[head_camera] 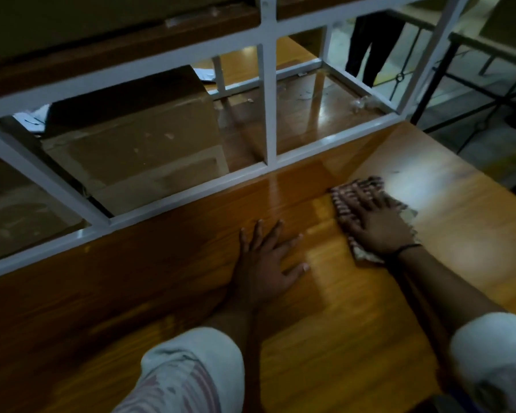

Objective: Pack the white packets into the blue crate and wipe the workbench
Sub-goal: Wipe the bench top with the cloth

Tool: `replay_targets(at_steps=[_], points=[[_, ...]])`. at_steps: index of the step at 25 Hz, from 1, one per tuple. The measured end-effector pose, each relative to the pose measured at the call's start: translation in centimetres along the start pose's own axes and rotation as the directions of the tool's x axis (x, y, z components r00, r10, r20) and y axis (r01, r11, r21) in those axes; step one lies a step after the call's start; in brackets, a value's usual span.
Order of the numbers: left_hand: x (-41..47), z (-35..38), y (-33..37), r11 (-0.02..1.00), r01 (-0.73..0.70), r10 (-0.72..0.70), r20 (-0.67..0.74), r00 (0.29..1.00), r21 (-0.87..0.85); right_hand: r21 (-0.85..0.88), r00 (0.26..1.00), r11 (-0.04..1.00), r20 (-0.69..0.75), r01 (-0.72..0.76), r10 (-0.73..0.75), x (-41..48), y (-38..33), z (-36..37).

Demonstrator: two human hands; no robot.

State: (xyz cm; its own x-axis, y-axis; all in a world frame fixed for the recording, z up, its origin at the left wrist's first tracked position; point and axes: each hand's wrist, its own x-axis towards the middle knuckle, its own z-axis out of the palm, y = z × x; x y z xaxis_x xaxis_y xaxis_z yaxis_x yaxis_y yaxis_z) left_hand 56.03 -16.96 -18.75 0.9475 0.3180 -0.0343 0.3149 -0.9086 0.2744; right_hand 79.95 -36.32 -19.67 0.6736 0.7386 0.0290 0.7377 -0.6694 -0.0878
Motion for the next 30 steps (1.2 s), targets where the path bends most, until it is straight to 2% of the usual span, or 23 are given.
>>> replay_targets(at_steps=[2, 4, 6, 10, 12, 13, 15, 17, 19, 21, 24, 26, 28, 30], points=[[0.0, 0.2, 0.0, 1.0, -0.026, 0.026, -0.006, 1.0, 0.009, 0.011, 0.959, 0.959, 0.021, -0.284, 0.284, -3.2, 2.7, -0.4], [0.2, 0.3, -0.1, 0.999, -0.036, 0.036, -0.011, 0.999, 0.011, 0.045, 0.894, 0.893, 0.017, -0.448, 0.448, -6.2, 1.8, -0.9], [0.2, 0.2, -0.2, 0.999, -0.042, 0.042, -0.019, 0.999, 0.023, 0.058, 0.901, 0.899, 0.03, -0.433, 0.432, -9.3, -2.5, -1.0], [-0.1, 0.1, -0.5, 0.998, -0.065, 0.066, -0.016, 0.998, 0.011, 0.085, 0.989, 0.988, 0.093, -0.127, 0.119, -18.5, -12.8, -1.1], [-0.3, 0.1, -0.5, 0.996, -0.086, 0.086, -0.018, 0.996, 0.022, 0.059, 0.995, 0.997, 0.084, -0.056, 0.05, -23.1, -14.4, -1.4], [-0.2, 0.1, -0.5, 0.995, -0.091, 0.092, -0.017, 0.996, 0.034, 0.033, 0.996, 0.997, 0.063, -0.07, 0.068, -24.4, -13.5, -1.4], [-0.5, 0.1, -0.4, 0.994, -0.09, 0.091, -0.013, 0.996, 0.062, 0.0, 0.966, 0.967, 0.044, -0.255, 0.254, -25.2, -10.5, -1.6], [-0.6, -0.2, 0.0, 0.988, -0.117, 0.118, -0.001, 0.993, 0.102, 0.022, 0.866, 0.866, 0.043, -0.499, 0.498, -24.6, -8.2, -1.8], [-0.1, -1.0, 1.0, 0.98, -0.179, 0.176, 0.04, 0.984, 0.089, 0.039, 0.796, 0.795, 0.052, -0.606, 0.604, -23.4, -8.2, -1.6], [1.0, -1.4, 3.0, 0.972, -0.234, 0.231, 0.072, 0.97, 0.033, 0.041, 0.812, 0.812, 0.058, -0.583, 0.58, -22.3, -9.7, -1.5], [3.7, -0.5, 6.4, 0.968, -0.253, 0.252, 0.085, 0.964, -0.006, 0.054, 0.916, 0.916, 0.068, -0.399, 0.395, -21.8, -11.2, -1.5], [5.7, 0.4, 8.2, 0.966, -0.256, 0.252, 0.116, 0.961, 0.018, 0.054, 0.948, 0.948, 0.065, -0.314, 0.311, -21.6, -9.3, -1.7], [7.7, 0.8, 9.5, 0.967, -0.254, 0.247, 0.176, 0.953, 0.014, 0.022, 0.939, 0.939, 0.027, -0.344, 0.344, -20.7, -4.4, -1.7], [9.6, 0.8, 10.2, 0.971, -0.237, 0.24, 0.198, 0.95, -0.036, 0.02, 0.861, 0.861, 0.001, -0.508, 0.508, -19.4, 1.8, -1.9]])
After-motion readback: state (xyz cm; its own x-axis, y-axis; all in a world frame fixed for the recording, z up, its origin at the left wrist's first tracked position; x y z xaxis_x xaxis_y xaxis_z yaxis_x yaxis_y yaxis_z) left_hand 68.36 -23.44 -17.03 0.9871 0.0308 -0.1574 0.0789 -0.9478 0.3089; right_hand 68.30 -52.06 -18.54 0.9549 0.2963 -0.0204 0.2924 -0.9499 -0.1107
